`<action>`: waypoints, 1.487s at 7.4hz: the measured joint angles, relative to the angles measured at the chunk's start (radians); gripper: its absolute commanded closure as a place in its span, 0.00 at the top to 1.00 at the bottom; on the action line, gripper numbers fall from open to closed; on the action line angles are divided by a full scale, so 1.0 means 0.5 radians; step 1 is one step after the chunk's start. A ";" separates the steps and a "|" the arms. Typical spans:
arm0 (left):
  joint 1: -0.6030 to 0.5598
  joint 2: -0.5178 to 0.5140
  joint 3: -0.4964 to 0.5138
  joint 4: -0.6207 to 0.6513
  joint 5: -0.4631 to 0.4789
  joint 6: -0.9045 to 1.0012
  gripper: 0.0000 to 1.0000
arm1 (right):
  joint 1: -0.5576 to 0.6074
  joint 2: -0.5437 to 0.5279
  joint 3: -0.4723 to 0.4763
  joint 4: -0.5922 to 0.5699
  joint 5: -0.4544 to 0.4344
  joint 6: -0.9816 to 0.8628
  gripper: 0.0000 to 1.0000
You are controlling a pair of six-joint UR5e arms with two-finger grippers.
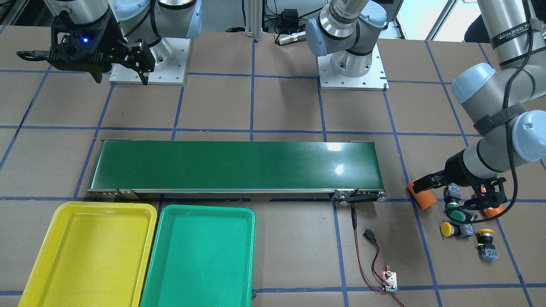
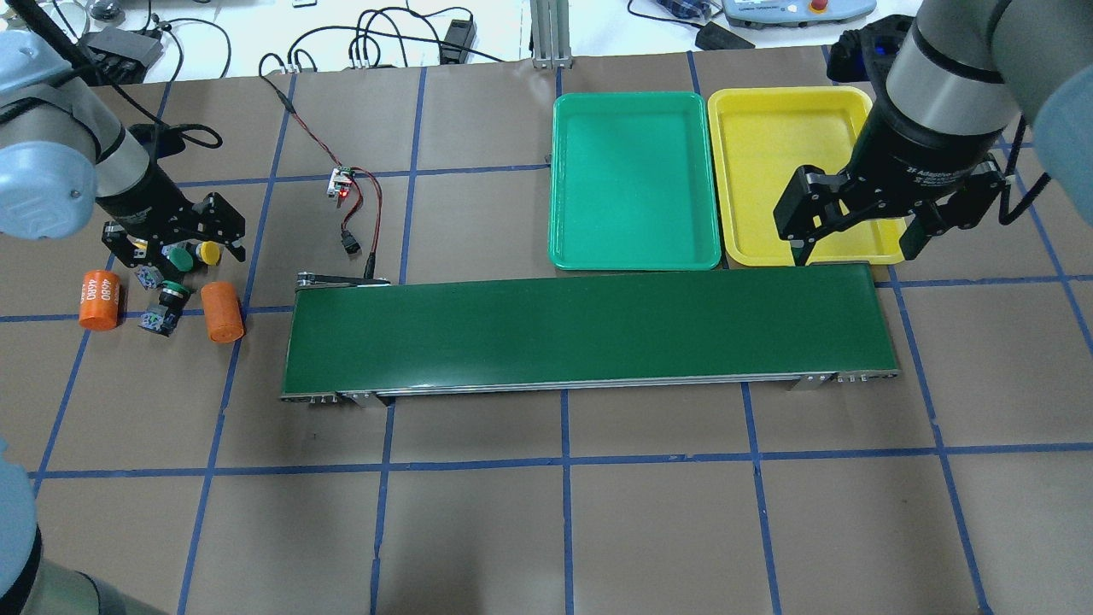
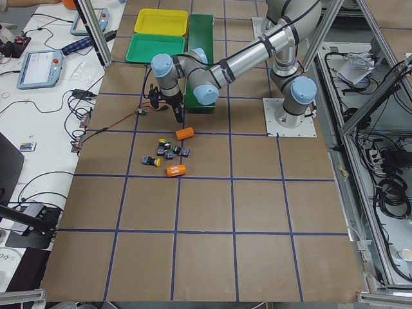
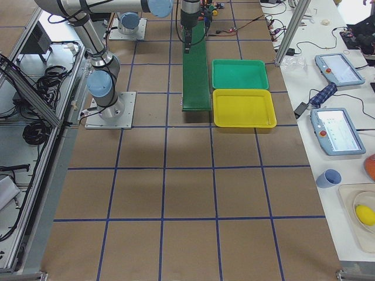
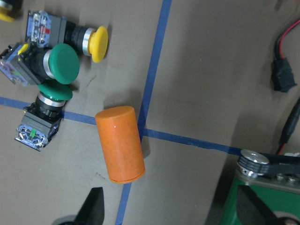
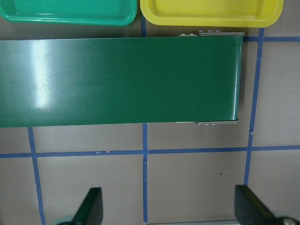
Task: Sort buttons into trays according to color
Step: 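Reach the left gripper to the pile and grasp the plain orange cylinder, then carry the orange cylinder onto the belt and open the left gripper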
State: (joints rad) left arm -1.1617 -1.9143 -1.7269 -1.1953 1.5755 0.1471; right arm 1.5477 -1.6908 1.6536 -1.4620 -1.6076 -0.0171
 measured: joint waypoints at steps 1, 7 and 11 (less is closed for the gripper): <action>0.049 -0.037 -0.087 0.183 0.006 0.036 1.00 | 0.000 0.001 0.000 -0.001 0.000 0.000 1.00; 0.093 -0.182 -0.294 0.527 0.007 -0.042 0.09 | 0.000 0.007 0.000 -0.001 0.003 0.000 1.00; 0.082 -0.121 -0.320 0.492 -0.013 -0.145 0.00 | 0.000 0.007 0.000 -0.001 0.002 0.000 1.00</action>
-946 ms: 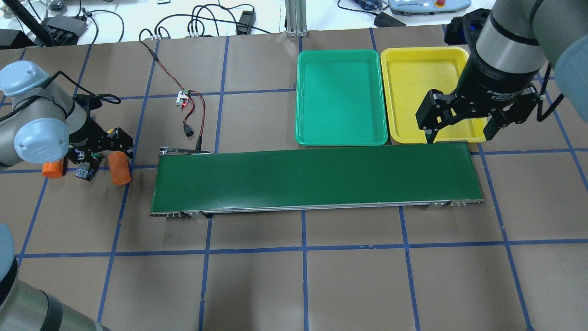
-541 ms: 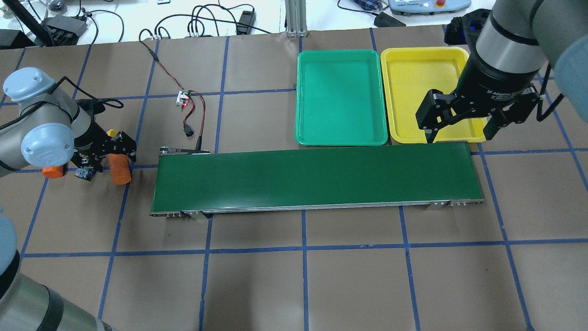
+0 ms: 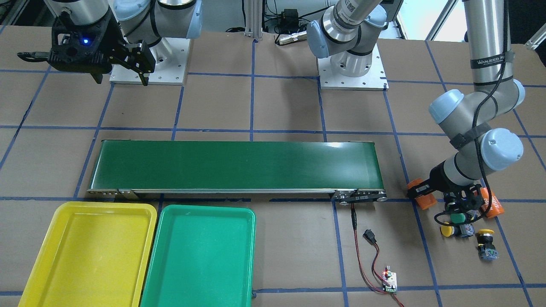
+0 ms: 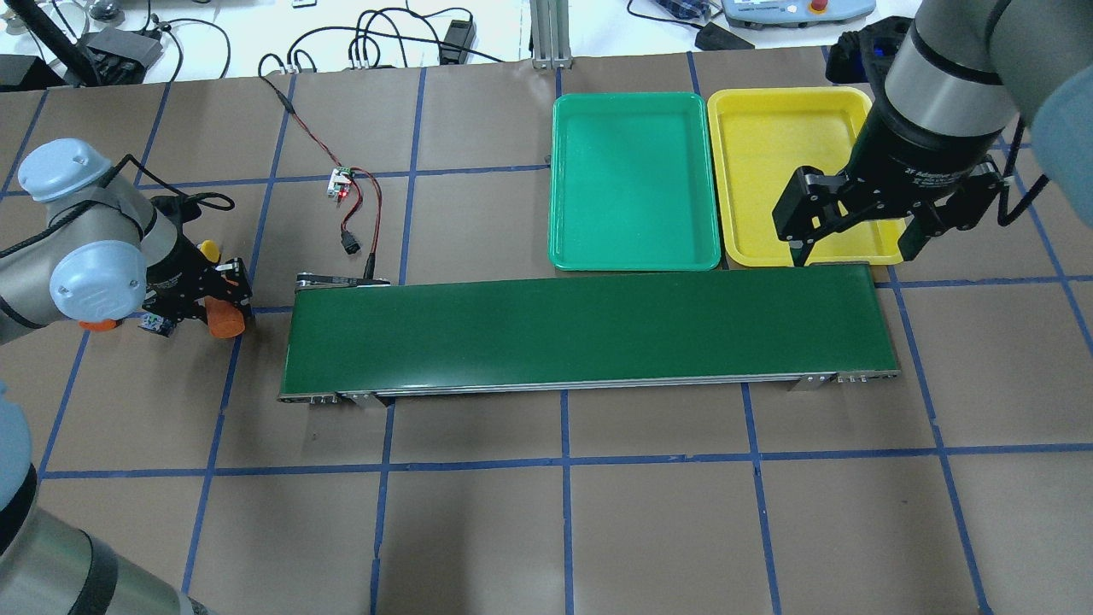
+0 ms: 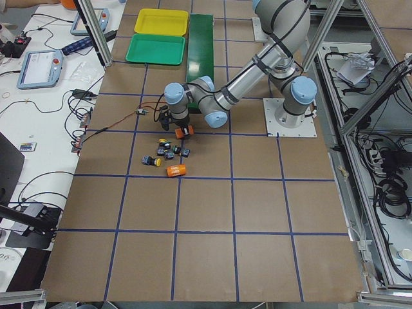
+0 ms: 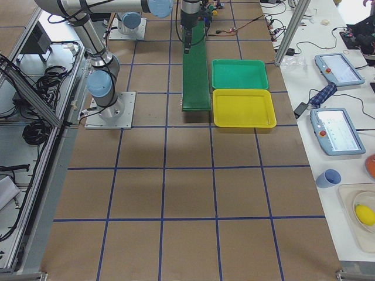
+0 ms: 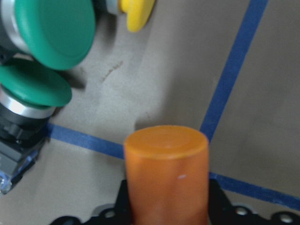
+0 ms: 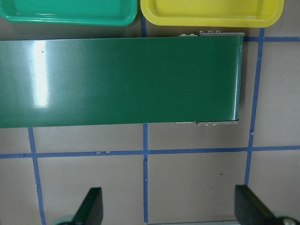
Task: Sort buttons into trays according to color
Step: 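Carry the orange cylinder onto the belt and open the left gripper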
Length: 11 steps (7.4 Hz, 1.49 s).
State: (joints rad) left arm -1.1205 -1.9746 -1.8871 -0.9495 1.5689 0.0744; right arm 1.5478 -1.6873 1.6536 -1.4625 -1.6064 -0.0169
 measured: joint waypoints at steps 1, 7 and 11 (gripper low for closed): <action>-0.021 0.068 -0.002 -0.070 -0.001 -0.167 0.00 | 0.000 0.001 0.000 0.000 -0.001 0.000 1.00; -0.480 0.499 0.034 -0.636 -0.171 -1.499 0.00 | 0.000 0.001 0.019 0.000 -0.001 0.004 1.00; -0.688 0.472 -0.005 -0.654 -0.278 -2.213 0.00 | 0.000 -0.011 0.081 -0.005 -0.005 0.017 1.00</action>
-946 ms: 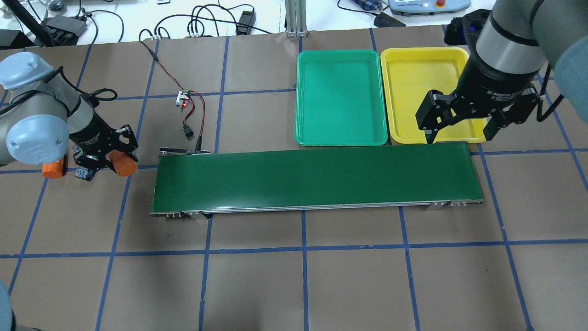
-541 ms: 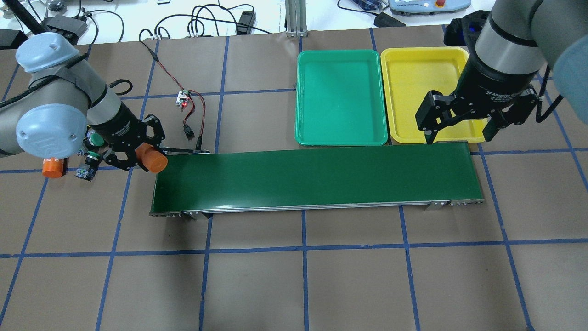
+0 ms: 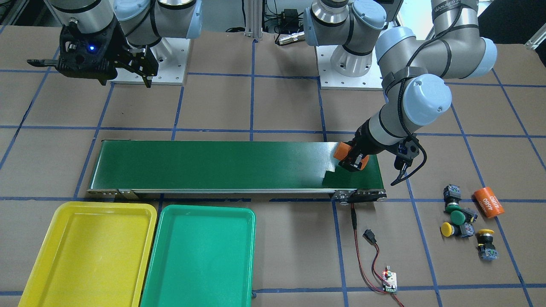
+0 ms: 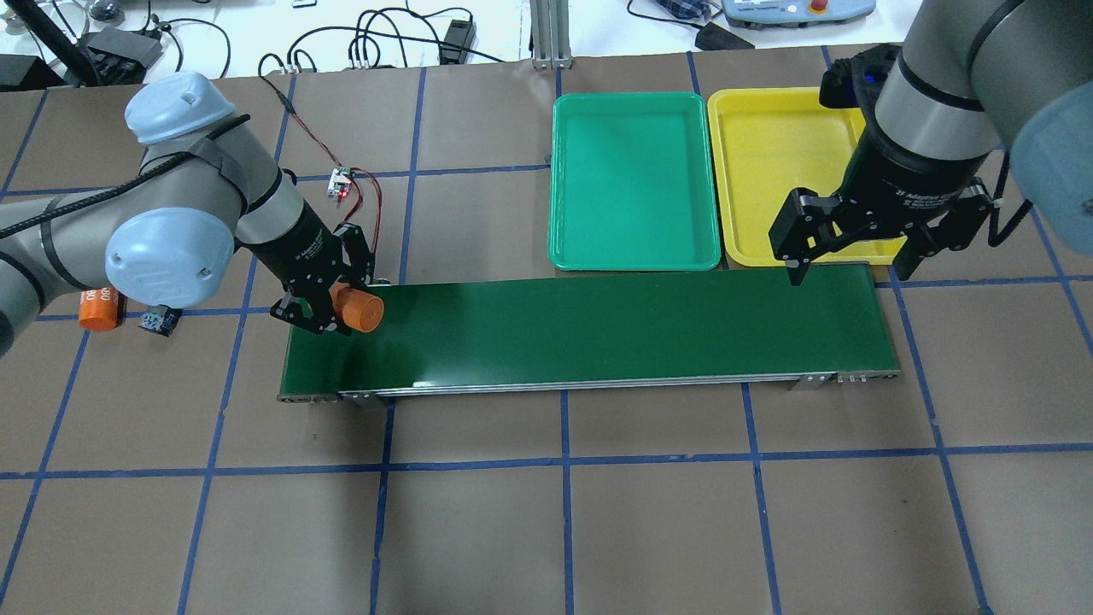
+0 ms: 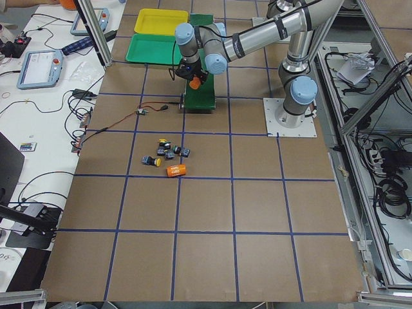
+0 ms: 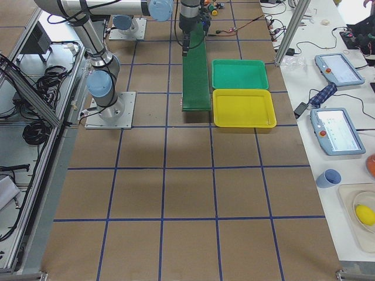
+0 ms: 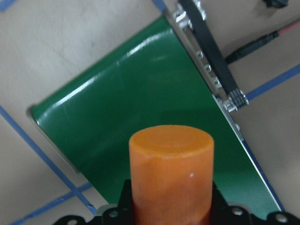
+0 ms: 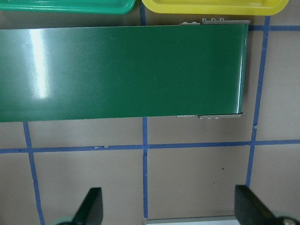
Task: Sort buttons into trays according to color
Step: 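Carry the orange cylinder onto the belt and open the left gripper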
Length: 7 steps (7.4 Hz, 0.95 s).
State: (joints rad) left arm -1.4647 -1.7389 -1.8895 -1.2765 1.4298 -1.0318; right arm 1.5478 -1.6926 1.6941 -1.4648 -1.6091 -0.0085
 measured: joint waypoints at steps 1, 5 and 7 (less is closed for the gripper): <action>-0.002 -0.012 -0.009 0.004 0.009 -0.148 0.00 | 0.000 -0.002 0.001 0.000 0.000 0.001 1.00; -0.006 -0.090 -0.070 0.089 0.020 -0.321 0.21 | -0.004 -0.002 0.000 -0.030 0.001 -0.012 1.00; -0.008 -0.107 -0.101 0.140 0.093 -0.303 0.70 | -0.008 -0.003 -0.001 -0.029 0.001 -0.009 1.00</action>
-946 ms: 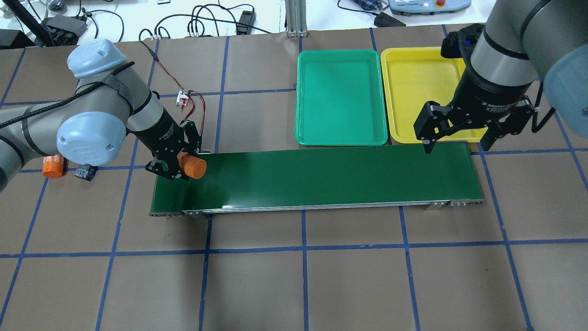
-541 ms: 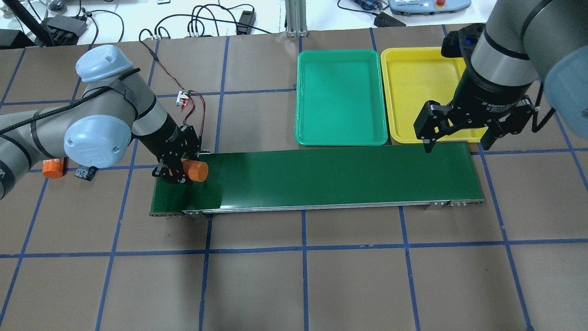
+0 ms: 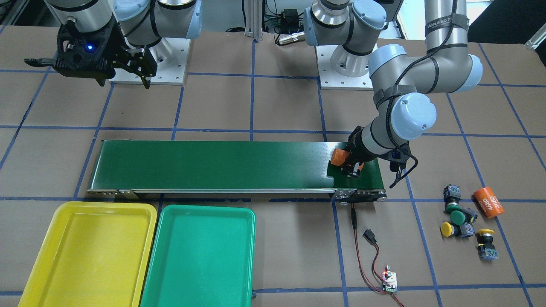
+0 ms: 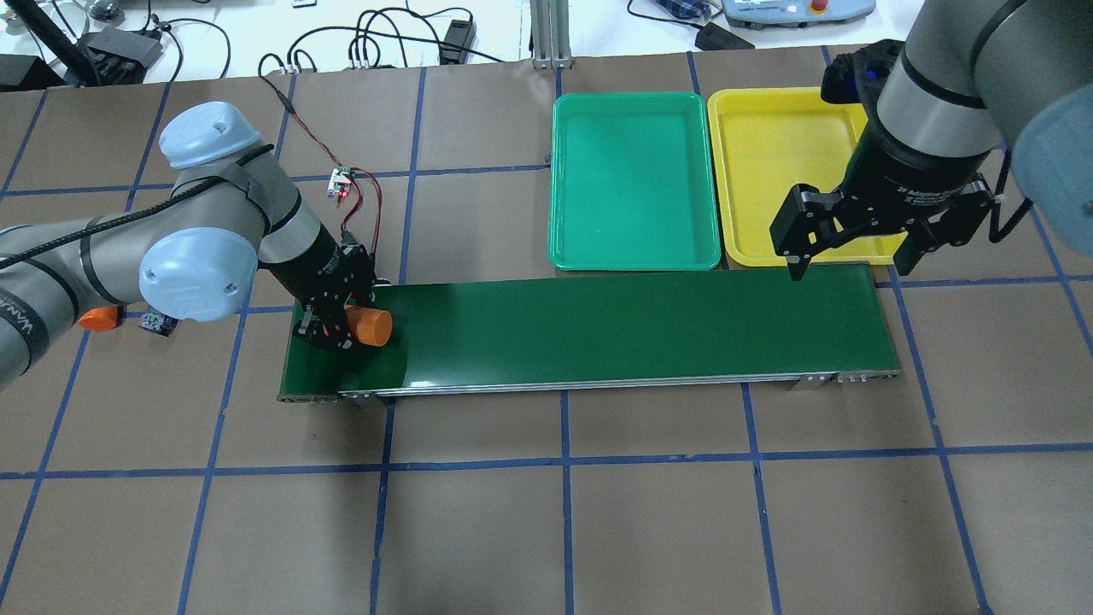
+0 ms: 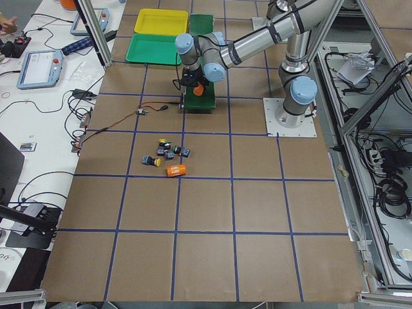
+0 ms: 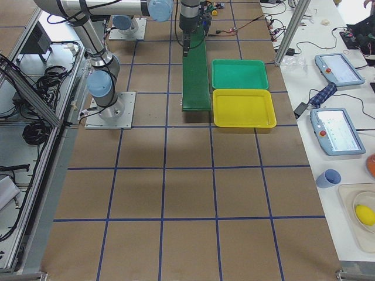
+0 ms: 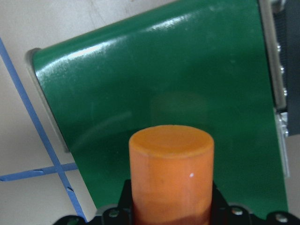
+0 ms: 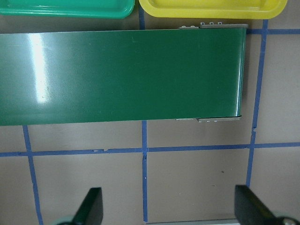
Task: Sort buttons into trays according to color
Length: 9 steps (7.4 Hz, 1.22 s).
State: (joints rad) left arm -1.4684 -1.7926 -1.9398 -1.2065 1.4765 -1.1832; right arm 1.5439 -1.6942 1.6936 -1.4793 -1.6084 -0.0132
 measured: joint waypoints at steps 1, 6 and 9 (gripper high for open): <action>-0.005 -0.006 -0.005 0.014 0.060 0.006 1.00 | -0.001 0.000 -0.001 -0.001 0.002 0.009 1.00; 0.037 0.074 0.127 -0.008 0.144 0.429 1.00 | -0.001 -0.010 -0.009 -0.074 0.004 0.011 1.00; 0.544 0.078 0.182 -0.011 0.364 1.513 1.00 | -0.001 -0.005 -0.017 -0.073 0.002 0.010 1.00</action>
State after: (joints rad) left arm -1.1965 -1.7536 -1.8490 -1.2120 1.6583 -0.4268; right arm 1.5432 -1.6966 1.6853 -1.5157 -1.6075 -0.0082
